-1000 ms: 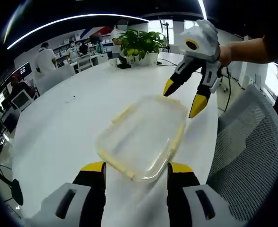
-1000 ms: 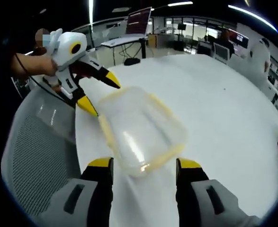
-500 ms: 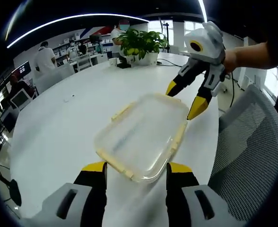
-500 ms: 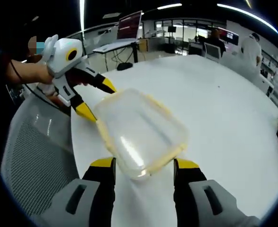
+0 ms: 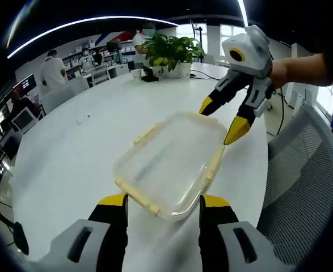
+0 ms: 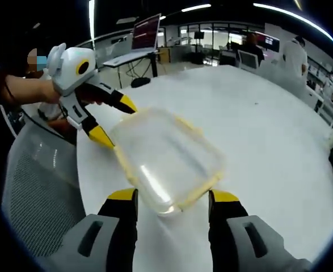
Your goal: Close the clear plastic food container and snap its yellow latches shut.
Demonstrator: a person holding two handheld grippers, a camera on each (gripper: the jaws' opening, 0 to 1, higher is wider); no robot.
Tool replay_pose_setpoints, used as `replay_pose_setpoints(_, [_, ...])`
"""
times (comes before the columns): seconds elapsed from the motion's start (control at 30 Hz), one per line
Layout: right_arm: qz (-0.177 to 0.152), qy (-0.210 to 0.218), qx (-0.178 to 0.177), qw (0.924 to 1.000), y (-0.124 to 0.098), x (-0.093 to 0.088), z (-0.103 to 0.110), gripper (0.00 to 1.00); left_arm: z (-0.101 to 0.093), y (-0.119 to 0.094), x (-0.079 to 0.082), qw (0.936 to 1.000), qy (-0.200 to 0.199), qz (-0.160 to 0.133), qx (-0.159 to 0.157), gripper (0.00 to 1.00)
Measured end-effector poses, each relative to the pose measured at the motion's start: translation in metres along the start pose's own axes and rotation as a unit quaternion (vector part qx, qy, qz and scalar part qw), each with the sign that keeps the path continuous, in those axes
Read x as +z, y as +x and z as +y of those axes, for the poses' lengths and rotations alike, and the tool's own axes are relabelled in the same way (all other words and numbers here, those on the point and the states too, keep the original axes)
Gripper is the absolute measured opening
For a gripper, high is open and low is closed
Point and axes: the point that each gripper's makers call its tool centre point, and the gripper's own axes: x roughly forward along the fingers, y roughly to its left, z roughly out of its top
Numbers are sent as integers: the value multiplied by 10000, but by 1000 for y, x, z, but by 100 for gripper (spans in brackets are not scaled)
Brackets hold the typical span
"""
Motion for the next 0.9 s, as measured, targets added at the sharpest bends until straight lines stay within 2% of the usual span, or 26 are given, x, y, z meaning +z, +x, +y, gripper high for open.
replay_pose_setpoints(0.9, [121, 11, -71, 9999, 23, 26, -42, 47, 46, 24, 18, 9999, 5, 97, 28, 44])
